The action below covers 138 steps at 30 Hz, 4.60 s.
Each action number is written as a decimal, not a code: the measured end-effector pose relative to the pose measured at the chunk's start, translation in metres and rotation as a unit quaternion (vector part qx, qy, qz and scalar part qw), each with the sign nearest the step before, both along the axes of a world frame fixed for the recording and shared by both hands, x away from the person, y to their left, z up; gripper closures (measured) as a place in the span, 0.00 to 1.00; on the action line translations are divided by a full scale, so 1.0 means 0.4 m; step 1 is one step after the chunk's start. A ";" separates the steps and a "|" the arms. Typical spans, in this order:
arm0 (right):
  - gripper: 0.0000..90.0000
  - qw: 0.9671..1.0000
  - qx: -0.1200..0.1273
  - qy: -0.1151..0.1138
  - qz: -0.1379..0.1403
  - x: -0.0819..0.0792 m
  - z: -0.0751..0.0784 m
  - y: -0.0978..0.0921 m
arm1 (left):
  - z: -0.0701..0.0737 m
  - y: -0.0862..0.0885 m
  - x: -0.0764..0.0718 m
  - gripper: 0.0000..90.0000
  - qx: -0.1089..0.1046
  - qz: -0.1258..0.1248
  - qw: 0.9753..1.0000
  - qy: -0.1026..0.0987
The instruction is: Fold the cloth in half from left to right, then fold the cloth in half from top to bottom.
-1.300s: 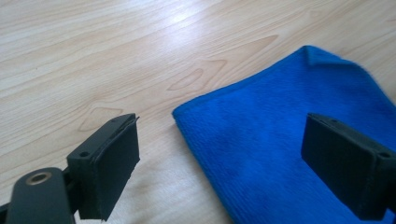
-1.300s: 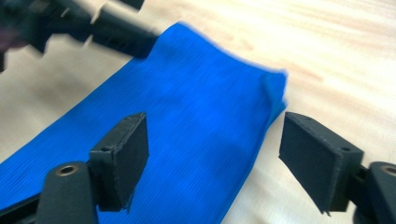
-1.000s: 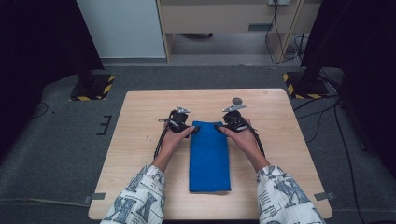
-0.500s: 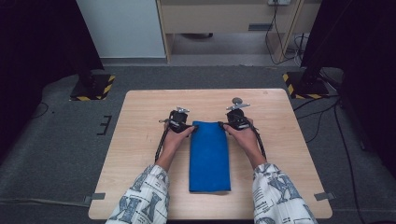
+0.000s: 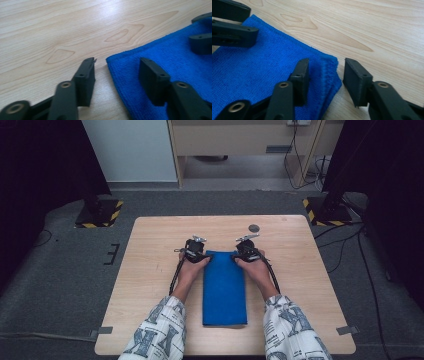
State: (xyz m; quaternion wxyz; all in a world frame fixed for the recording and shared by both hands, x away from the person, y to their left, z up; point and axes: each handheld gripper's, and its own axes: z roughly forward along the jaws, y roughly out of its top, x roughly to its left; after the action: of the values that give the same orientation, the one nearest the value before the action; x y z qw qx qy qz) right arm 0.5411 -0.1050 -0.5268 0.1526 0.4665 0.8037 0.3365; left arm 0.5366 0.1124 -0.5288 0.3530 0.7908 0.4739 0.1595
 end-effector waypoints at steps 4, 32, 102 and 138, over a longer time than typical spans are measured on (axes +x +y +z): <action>0.90 1.000 0.001 0.005 0.022 -0.007 0.004 0.005 | 0.001 -0.016 -0.011 0.74 0.000 -0.021 1.000 0.000; 0.95 0.997 0.048 -0.045 0.026 -0.059 0.109 -0.012 | 0.118 -0.003 -0.064 0.94 -0.041 -0.023 0.997 -0.056; 0.93 0.987 0.078 -0.096 0.099 -0.298 0.123 -0.061 | 0.171 0.019 -0.322 0.93 -0.063 -0.082 0.989 -0.102; 0.82 0.987 0.057 -0.082 0.129 -0.405 0.070 -0.080 | 0.073 0.033 -0.423 0.80 -0.062 -0.096 0.991 -0.066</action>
State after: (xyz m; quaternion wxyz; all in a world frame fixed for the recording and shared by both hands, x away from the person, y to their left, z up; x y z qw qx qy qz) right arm 0.3791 -0.1371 -0.4988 0.1465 0.3373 0.8215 0.4358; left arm 0.3676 0.1257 -0.4995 0.4452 0.7972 0.3804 0.1470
